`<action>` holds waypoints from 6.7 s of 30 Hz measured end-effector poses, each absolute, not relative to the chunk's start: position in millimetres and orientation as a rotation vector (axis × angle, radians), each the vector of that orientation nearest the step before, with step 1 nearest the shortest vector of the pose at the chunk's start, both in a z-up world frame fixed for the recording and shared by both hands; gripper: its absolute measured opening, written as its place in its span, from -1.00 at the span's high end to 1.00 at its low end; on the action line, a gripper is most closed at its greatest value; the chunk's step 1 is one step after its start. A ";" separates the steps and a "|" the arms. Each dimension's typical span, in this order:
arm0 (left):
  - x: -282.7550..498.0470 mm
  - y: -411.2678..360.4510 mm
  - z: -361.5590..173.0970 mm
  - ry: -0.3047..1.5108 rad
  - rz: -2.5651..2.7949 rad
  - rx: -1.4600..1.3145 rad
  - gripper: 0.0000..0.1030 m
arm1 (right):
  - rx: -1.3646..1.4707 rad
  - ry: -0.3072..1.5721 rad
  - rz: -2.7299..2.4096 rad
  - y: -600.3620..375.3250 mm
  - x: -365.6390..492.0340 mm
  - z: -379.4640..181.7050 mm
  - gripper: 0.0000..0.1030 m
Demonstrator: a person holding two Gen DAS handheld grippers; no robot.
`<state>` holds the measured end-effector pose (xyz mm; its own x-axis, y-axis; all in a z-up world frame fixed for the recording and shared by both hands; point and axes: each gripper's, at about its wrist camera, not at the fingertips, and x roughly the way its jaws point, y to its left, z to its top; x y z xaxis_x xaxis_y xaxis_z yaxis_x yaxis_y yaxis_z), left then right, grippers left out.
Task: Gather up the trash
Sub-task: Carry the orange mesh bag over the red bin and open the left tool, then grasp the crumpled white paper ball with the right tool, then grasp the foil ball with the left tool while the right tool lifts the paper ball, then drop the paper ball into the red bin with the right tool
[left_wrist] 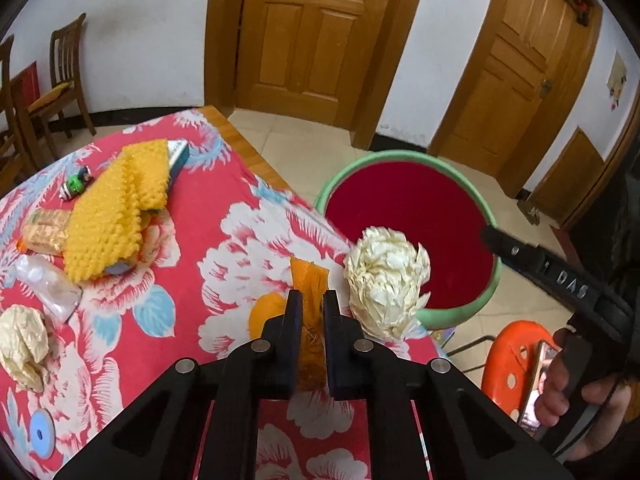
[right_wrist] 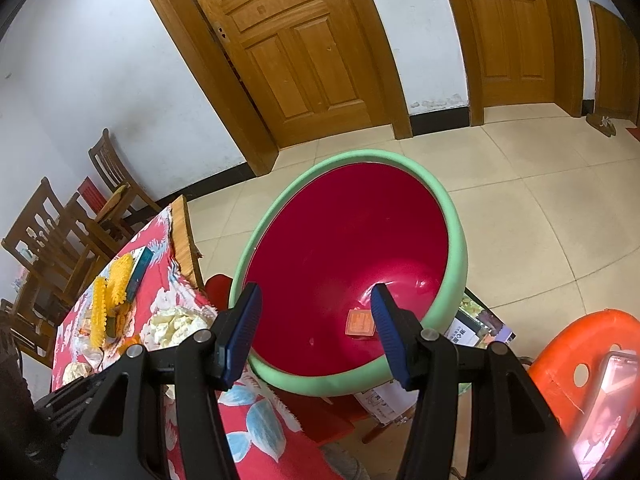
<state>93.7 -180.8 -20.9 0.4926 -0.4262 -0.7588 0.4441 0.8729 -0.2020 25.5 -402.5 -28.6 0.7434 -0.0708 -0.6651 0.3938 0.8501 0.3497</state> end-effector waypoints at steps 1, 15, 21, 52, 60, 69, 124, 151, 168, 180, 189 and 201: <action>93.8 -179.5 -15.1 0.903 -0.534 0.008 0.82 | 0.501 0.690 -0.267 -403.0 25.3 -28.7 -0.12; 115.5 -253.0 33.3 0.783 -0.694 0.087 0.82 | 0.532 0.664 -0.305 -418.1 20.5 -26.8 -0.12; 130.7 -289.8 22.6 0.803 -0.724 0.121 0.73 | 0.547 0.660 -0.334 -427.4 16.2 -27.8 -0.12; 104.1 -202.8 34.0 0.832 -0.487 0.002 0.20 | 0.493 0.677 -0.185 -380.4 14.3 -8.9 -0.20; 94.8 -145.9 42.9 0.805 -0.378 -0.029 0.11 | 0.442 0.709 -0.101 -342.4 25.7 -5.9 -0.23; 91.3 -85.9 37.6 0.789 -0.253 -0.057 -0.07 | 0.367 0.759 -0.075 -315.2 42.4 -10.2 -0.44; 89.9 0.3 -2.8 0.820 -0.097 -0.194 0.35 | 0.364 0.831 -0.093 -303.9 64.6 -43.6 0.16; 105.6 -138.7 28.3 0.789 -0.395 -0.105 0.35 | 0.416 0.744 -0.233 -374.3 38.9 -26.4 0.16; 126.6 -216.5 14.5 0.815 -0.522 -0.025 0.35 | 0.476 0.810 -0.334 -419.1 40.4 -54.1 0.13; 135.5 -244.4 -4.6 0.859 -0.553 -0.002 0.35 | 0.512 0.780 -0.332 -435.6 36.2 -50.6 -0.08; 139.4 -266.1 -20.2 0.898 -0.594 0.034 0.30 | 0.542 0.743 -0.351 -443.8 26.8 -40.4 -0.13; 136.8 -290.7 -23.3 0.907 -0.600 0.108 -0.12 | 0.543 0.709 -0.360 -437.8 17.2 -25.3 -0.15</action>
